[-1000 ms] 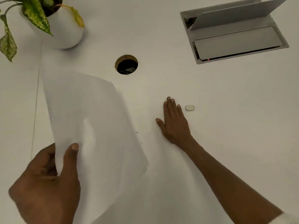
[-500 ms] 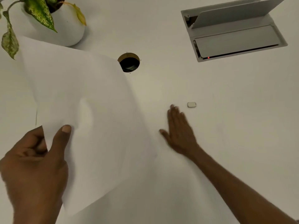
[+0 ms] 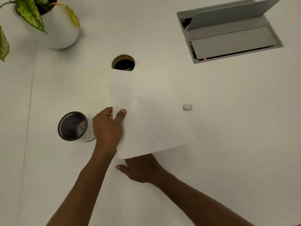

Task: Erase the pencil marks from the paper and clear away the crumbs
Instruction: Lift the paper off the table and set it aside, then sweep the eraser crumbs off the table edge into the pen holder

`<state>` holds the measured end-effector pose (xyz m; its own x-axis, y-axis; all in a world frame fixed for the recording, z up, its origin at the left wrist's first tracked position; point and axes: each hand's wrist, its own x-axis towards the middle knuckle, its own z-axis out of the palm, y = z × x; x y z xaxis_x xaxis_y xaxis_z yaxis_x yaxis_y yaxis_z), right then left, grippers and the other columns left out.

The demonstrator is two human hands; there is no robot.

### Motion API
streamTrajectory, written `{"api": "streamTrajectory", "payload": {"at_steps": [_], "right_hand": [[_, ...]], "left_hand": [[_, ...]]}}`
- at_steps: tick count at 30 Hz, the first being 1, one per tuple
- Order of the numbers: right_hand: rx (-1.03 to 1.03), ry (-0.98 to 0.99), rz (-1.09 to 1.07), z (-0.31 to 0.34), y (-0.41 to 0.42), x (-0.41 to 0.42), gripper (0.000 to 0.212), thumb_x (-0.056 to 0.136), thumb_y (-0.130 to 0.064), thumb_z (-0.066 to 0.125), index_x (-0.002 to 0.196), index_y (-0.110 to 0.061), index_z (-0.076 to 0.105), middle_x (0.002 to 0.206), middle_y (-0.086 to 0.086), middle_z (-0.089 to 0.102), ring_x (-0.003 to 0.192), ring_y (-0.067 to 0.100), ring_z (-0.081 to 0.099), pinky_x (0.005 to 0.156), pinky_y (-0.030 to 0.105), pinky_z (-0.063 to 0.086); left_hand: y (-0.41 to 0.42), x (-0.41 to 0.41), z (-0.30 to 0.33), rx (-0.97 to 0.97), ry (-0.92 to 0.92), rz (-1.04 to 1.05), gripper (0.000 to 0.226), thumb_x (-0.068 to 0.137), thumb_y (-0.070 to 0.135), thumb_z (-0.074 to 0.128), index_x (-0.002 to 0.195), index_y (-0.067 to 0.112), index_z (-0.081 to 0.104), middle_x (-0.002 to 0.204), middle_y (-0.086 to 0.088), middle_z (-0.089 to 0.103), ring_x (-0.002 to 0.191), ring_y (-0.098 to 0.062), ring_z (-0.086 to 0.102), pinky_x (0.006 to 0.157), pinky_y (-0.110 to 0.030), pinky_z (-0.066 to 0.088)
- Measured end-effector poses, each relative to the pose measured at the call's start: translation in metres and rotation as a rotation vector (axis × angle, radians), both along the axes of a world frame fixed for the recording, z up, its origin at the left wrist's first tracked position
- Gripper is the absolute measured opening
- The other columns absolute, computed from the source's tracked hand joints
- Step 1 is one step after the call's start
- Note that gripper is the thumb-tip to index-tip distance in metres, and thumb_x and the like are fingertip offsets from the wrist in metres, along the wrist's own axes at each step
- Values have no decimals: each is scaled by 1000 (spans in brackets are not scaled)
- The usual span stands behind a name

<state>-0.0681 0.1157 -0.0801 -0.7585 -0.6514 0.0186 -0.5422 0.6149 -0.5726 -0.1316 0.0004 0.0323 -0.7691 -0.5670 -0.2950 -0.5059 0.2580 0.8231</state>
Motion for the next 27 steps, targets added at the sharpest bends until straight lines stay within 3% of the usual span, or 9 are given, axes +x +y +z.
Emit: {"api": "streamTrajectory", "payload": {"at_steps": [3, 6, 9, 12, 16, 18, 20, 23, 27], "right_hand": [[91, -121, 81, 0, 0, 11, 59, 98, -53, 43, 140, -12, 44, 142, 8, 50, 137, 28, 39, 121, 38, 16], [396, 182, 152, -27, 10, -2, 50, 97, -50, 52, 130, -13, 58, 124, 3, 67, 119, 28, 59, 105, 35, 44], [256, -97, 36, -18, 5, 4, 52, 103, -48, 29, 127, -15, 61, 113, 5, 73, 106, 22, 68, 90, 35, 55], [123, 67, 90, -9, -16, 31, 61, 104, -42, 12, 154, -8, 16, 159, 14, 22, 148, 25, 19, 119, 45, 22], [137, 215, -232, -20, -14, 23, 57, 96, -42, -12, 139, -7, -29, 143, 14, -47, 132, 20, -46, 107, 24, -31], [86, 52, -231, -17, -17, 22, 65, 103, -48, 5, 151, -6, -6, 157, 16, -24, 145, 23, -26, 121, 31, -9], [-25, -36, -57, -17, -26, 24, 72, 103, -46, 34, 152, 2, 13, 161, 19, 0, 150, 30, -4, 121, 48, 12], [-122, -122, 108, -4, -38, 32, 70, 104, -41, 37, 153, 0, 10, 162, 14, 0, 151, 23, -4, 121, 43, 14], [-404, -573, -55, 25, -24, 27, 66, 102, -29, 36, 156, -14, 0, 163, -5, -6, 148, 1, -5, 122, 24, 3]], "left_hand": [[14, -4, -23, -84, -31, -52, 16, 93, 24, 73, 88, 8, 73, 74, -2, 66, 76, -22, 60, 71, -38, 45], [26, -7, -42, -149, -115, -111, 22, 95, 24, 70, 105, 5, 74, 94, -3, 71, 84, -18, 59, 77, -26, 40], [38, -9, -55, -117, -215, -123, 43, 94, 36, 68, 119, 2, 67, 118, -10, 70, 106, -27, 64, 93, -34, 46], [46, -8, -56, -142, -359, -189, 55, 96, 45, 64, 118, -6, 59, 116, -15, 65, 115, -33, 59, 91, -36, 42], [33, 21, -20, -186, -192, -9, 45, 95, 44, 67, 115, 4, 65, 111, -1, 69, 102, -15, 65, 79, -13, 40], [13, 59, -5, -222, -3, 226, 24, 97, 30, 67, 112, 13, 72, 102, 7, 74, 87, -7, 69, 73, -2, 41], [-8, 99, 1, -233, 100, 492, 15, 95, 25, 68, 108, 19, 71, 96, 8, 75, 84, -13, 72, 78, -15, 53], [-38, 136, -6, -164, 52, 753, 49, 89, 27, 79, 131, 17, 55, 110, 12, 65, 102, -17, 69, 91, -40, 57], [-68, 140, -23, -155, -14, 564, 110, 75, 30, 91, 158, 12, 22, 150, 1, 45, 133, -14, 49, 105, -35, 47]]}}
